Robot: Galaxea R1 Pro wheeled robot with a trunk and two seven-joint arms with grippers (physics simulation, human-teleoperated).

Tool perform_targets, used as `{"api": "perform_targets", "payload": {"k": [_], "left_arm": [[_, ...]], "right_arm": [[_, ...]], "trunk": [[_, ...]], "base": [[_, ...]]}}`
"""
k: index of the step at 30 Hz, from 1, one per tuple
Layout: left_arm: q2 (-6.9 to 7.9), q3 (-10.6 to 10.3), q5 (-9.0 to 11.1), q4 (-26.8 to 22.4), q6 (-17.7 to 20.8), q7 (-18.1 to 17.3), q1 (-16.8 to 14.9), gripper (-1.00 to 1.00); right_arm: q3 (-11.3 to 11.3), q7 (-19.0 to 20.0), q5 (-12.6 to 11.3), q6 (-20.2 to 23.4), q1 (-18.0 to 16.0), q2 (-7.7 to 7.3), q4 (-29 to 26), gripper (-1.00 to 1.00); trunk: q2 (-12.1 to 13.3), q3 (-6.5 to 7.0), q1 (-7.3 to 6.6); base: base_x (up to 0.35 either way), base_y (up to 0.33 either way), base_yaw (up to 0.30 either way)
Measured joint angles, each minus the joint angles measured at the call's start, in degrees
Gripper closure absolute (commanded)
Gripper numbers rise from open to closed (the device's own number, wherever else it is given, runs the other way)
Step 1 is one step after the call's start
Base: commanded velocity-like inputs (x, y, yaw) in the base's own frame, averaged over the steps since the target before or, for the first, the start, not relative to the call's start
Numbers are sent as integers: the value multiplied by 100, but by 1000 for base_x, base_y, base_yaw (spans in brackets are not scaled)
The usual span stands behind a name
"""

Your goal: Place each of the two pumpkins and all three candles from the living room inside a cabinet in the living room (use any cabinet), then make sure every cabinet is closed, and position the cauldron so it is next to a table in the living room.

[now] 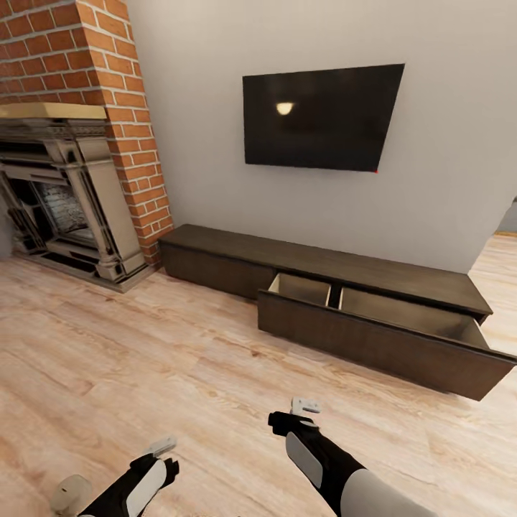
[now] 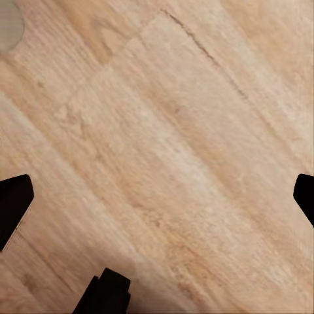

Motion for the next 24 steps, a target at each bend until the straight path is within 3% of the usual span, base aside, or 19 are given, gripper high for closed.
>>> {"api": "perform_targets", "payload": {"k": [7,24], "left_arm": [[11,1,-4,51,2,-234,0,-100],[9,3,-4,80,2,-252,0,-100]], "right_arm": [[0,0,0,-4,2,0,0,-100],[8,0,0,-1,3,0,9,-100]], "trunk": [[0,0,-3],[0,0,-1]], "base": [[195,215,274],[165,241,274]]}}
